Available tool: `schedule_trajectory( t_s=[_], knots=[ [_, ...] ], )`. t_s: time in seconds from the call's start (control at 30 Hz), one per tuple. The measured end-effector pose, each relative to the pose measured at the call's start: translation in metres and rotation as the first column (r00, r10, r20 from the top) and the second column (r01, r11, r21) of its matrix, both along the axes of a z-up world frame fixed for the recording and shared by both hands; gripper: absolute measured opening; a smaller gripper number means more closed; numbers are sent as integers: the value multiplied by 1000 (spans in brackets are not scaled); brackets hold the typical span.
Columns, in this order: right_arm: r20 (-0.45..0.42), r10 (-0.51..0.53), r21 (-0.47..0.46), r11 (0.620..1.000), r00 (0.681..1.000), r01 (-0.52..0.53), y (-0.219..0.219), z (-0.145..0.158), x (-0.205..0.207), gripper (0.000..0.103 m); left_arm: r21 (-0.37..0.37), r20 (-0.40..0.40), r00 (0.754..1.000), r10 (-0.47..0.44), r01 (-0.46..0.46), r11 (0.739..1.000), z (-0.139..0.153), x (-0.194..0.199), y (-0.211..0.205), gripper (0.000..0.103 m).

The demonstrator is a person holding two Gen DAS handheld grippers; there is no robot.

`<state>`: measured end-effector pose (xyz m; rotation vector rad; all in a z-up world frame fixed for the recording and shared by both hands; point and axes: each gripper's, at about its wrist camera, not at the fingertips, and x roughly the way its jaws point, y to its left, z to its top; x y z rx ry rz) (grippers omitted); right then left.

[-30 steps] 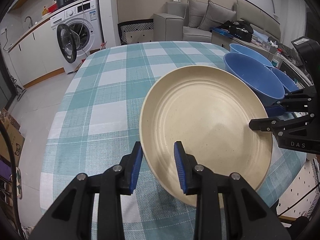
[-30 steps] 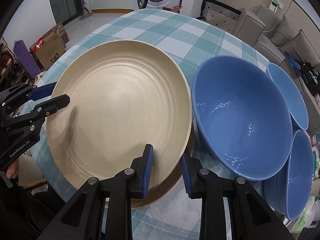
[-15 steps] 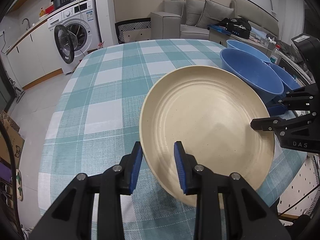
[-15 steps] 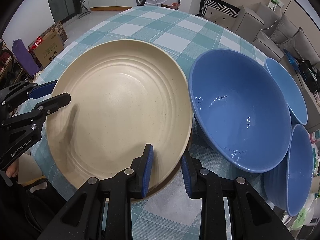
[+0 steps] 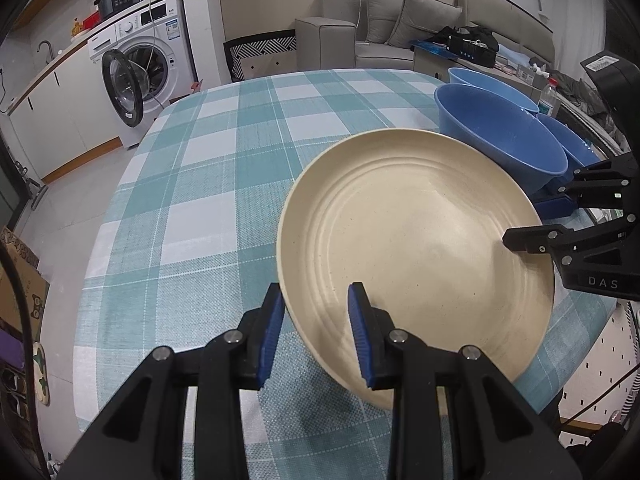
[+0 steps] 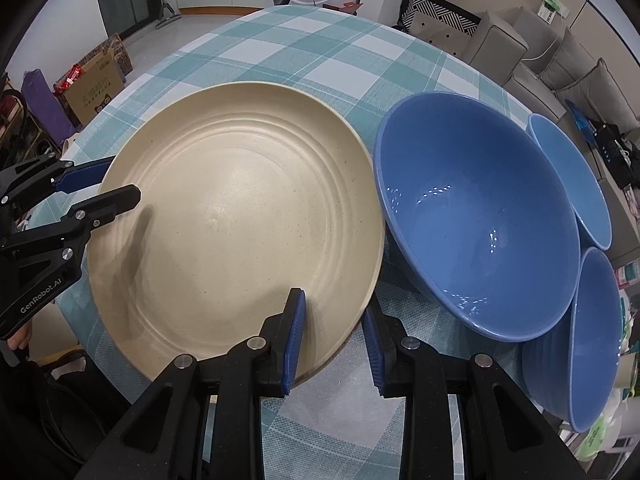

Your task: Organize plates and bowls

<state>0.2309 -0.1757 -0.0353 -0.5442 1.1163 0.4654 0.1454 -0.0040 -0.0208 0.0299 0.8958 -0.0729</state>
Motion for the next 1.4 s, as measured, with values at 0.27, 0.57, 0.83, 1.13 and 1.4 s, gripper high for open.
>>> schedule_trajectory(
  t_s=[0.27,0.57,0.83,1.13,1.4],
  knots=[
    [24,10,-57,998,1000,-9,4,-7,-1,32,1,-15,1000,-11,11,1000,-3,1,-3,30],
    [7,12,-65,998,1000,-12,3,-15,5,32,10,-18,1000,-21,21,1000,-5,1,-6,32],
    [-13,28,-88,996,1000,-29,7,-16,9,34,16,-22,999,-29,29,999,-5,0,-7,35],
    [-34,53,-116,992,998,-57,10,-17,7,34,33,-36,998,-44,45,998,-5,-1,-9,35],
    [-34,52,-111,992,998,-55,9,-17,7,34,29,-35,998,-51,52,998,-6,-1,-9,37]
  ],
)
